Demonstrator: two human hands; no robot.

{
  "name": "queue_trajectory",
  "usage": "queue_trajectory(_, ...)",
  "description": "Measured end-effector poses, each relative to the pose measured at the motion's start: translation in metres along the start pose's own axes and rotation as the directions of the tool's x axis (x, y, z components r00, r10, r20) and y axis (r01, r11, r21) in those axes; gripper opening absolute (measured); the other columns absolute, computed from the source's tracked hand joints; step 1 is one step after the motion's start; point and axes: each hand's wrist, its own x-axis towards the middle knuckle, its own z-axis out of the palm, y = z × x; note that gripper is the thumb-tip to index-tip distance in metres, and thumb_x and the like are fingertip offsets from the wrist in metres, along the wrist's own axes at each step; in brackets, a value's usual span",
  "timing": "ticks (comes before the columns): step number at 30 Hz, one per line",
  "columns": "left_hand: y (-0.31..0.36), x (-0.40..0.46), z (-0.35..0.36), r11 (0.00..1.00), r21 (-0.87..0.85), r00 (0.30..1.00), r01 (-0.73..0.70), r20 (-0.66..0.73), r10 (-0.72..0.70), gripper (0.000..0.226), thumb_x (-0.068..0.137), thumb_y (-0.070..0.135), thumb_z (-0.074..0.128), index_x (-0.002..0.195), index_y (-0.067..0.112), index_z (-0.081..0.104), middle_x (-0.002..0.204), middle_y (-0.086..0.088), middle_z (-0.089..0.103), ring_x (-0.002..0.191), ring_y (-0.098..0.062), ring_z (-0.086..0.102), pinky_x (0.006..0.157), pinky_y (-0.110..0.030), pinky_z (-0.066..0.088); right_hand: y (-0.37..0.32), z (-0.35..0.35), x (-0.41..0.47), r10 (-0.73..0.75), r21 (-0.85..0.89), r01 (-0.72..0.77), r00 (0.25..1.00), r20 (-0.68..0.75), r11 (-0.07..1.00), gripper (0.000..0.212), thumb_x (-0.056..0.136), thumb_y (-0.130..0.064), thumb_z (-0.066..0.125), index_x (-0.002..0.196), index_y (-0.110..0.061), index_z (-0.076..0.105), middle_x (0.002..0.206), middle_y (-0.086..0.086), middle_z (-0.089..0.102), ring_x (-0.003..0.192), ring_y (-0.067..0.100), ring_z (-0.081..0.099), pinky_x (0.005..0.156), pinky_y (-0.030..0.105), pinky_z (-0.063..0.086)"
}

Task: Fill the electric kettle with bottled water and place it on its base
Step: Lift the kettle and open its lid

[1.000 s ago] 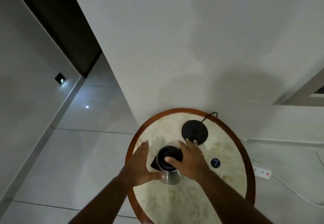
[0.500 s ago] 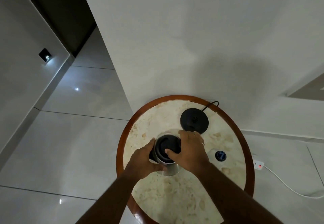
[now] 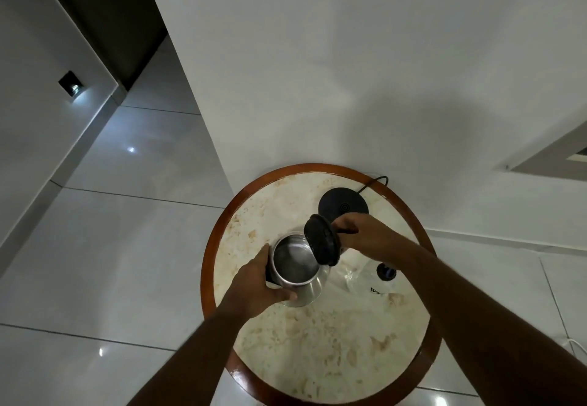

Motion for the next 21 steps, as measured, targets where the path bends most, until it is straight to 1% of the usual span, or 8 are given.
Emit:
queue_trajectory(6,0.002,-0.005,0.000,1.000,-0.009,1.000,0.025,0.001,-0.025,0.094,0.063,0.035,0.089,0.140,0.033,0.035,0.134,0.015,0.054,0.125,-0.014,0.053,0.101,-0.034,0.049,-0.005,0.000,-0.004,-0.032,-0.075,0.030,0.999,-0.021,0.997,0.021,0.087,-0.029,0.064,0.085,-0.008,0.066,0.077,0.011,0.066,0.074,0.020,0.063,0.074,0.037,0.051)
queue_trajectory(8,0.005,-0.011,0.001,0.997,0.009,0.997,0.072,-0.035,-0.072,0.099,0.060,0.040,0.089,0.142,0.030,0.034,0.133,0.011,0.057,0.123,-0.017,0.055,0.099,-0.037,0.050,-0.003,-0.002,-0.015,-0.036,-0.099,0.023,0.990,-0.134,0.995,0.031,0.088,-0.042,0.061,0.083,-0.012,0.064,0.072,0.003,0.062,0.067,0.013,0.058,0.065,0.026,0.046)
queue_trajectory(10,0.005,-0.014,0.001,0.973,0.057,0.973,0.223,-0.073,-0.219,0.109,0.057,0.045,0.089,0.145,0.018,0.030,0.130,0.003,0.058,0.117,-0.024,0.058,0.093,-0.038,0.052,0.002,-0.003,-0.032,0.022,-0.105,-0.060,0.945,-0.327,0.993,0.037,0.086,-0.052,0.059,0.098,-0.016,0.064,0.086,-0.004,0.064,0.078,0.009,0.059,0.065,0.018,0.042)
queue_trajectory(13,0.013,-0.026,0.001,0.817,0.084,0.821,0.571,-0.076,-0.566,0.073,0.057,0.054,0.086,0.106,0.012,0.052,0.086,0.000,0.061,0.074,-0.018,0.061,0.055,-0.027,0.052,0.017,0.002,-0.061,0.039,-0.165,-0.133,0.880,-0.473,0.977,0.043,0.085,-0.051,0.062,0.111,-0.016,0.062,0.100,-0.003,0.063,0.087,0.009,0.058,0.065,0.014,0.040)
queue_trajectory(15,0.018,-0.039,0.013,0.749,0.175,0.752,0.639,0.061,-0.656,0.059,0.062,0.061,0.080,0.086,0.014,0.055,0.065,-0.010,0.050,0.055,-0.013,0.052,0.045,-0.024,0.046,0.024,0.006,-0.079,0.012,-0.256,-0.157,0.872,-0.489,0.954,0.046,0.083,-0.051,0.064,0.111,-0.015,0.062,0.102,0.003,0.064,0.085,0.011,0.059,0.070,0.019,0.047)
queue_trajectory(17,0.020,-0.045,0.032,0.795,0.319,0.793,0.517,0.171,-0.584,0.059,0.068,0.066,0.072,0.090,0.013,0.059,0.077,-0.010,0.059,0.067,-0.013,0.059,0.057,-0.021,0.045,0.027,0.010,-0.092,-0.012,-0.338,-0.162,0.888,-0.460,0.927,0.051,0.081,-0.053,0.066,0.113,-0.013,0.062,0.103,0.006,0.064,0.086,0.013,0.058,0.077,0.025,0.048)
queue_trajectory(18,0.022,-0.044,0.044,0.835,0.336,0.837,0.437,0.187,-0.514,0.063,0.070,0.066,0.070,0.102,0.013,0.060,0.096,-0.006,0.066,0.086,-0.017,0.064,0.068,-0.022,0.045,0.028,0.012,-0.095,-0.028,-0.381,-0.154,0.901,-0.432,0.912,0.052,0.082,-0.052,0.066,0.114,-0.011,0.062,0.103,0.007,0.064,0.086,0.013,0.058,0.078,0.024,0.047)
queue_trajectory(21,0.038,-0.029,0.079,0.939,0.167,0.926,0.301,0.185,-0.330,0.081,0.073,0.051,0.077,0.137,0.012,0.046,0.140,-0.006,0.052,0.127,-0.023,0.051,0.093,-0.026,0.042,0.028,0.012,-0.097,-0.061,-0.468,-0.120,0.934,-0.353,0.876,0.045,0.087,-0.044,0.064,0.115,-0.009,0.059,0.102,0.007,0.065,0.090,0.018,0.062,0.077,0.021,0.044)
